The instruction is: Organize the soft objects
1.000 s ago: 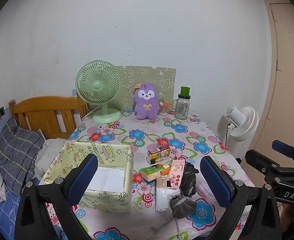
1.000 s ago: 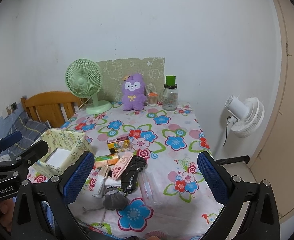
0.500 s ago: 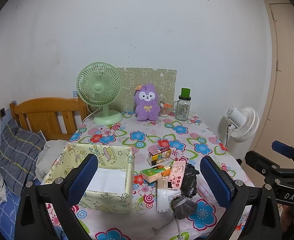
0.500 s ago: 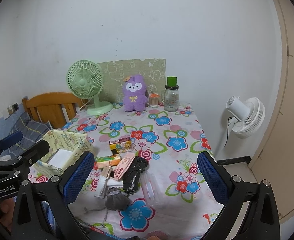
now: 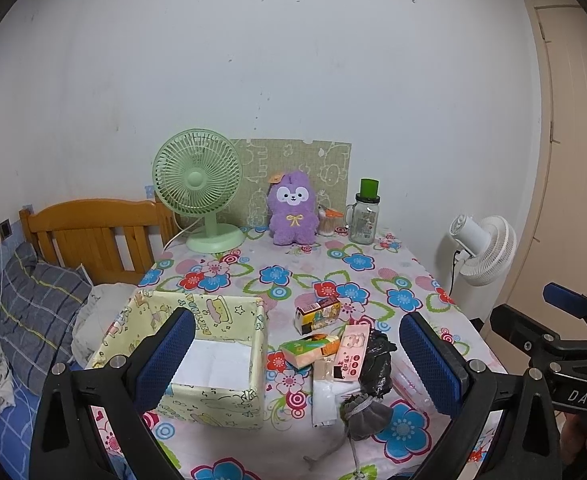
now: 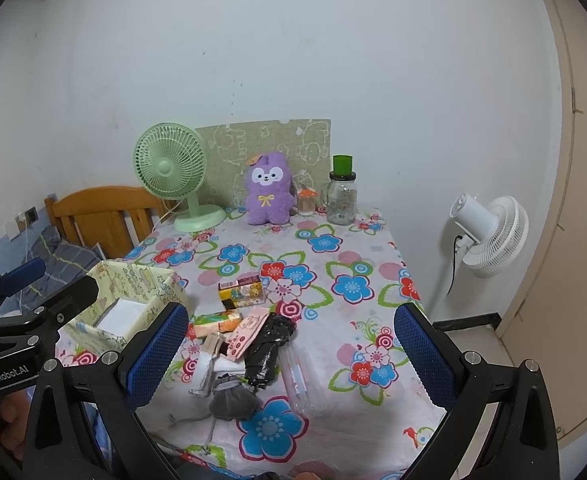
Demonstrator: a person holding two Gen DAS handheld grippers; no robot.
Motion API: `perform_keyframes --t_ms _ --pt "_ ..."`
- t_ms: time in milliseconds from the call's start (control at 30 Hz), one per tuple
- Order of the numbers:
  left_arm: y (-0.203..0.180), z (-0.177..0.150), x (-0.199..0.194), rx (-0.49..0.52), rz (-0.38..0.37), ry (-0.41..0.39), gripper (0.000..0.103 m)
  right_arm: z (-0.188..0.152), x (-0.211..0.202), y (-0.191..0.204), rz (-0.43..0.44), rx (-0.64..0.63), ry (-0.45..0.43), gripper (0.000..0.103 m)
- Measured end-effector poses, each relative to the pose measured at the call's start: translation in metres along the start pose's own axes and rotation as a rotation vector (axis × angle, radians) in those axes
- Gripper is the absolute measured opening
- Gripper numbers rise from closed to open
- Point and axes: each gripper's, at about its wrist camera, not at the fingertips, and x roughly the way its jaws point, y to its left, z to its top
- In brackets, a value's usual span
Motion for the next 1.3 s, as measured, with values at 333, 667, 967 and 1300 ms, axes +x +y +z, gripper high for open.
perform_keyframes --t_ms 333,667,967,1300 --pt "-0.004 0.002 0.0 0.008 -0.005 0.0 0.103 0.0 -0.001 0.0 0.0 0.0 0.0 0.103" --pt "-0.011 -0.003 0.007 0.011 -0.017 0.021 0.103 -0.004 0.001 -0.002 0.0 -0.006 0.01 0.103" --pt "-0.021 -0.011 0.02 0.024 -0.026 0.059 0.103 -0.012 0.015 -0.01 0.019 0.012 0.048 0.103" --pt "-0.027 -0.021 0.039 0.016 -0.031 0.107 0.103 -0.023 0.035 -0.022 0.027 0.029 0.1 0.103"
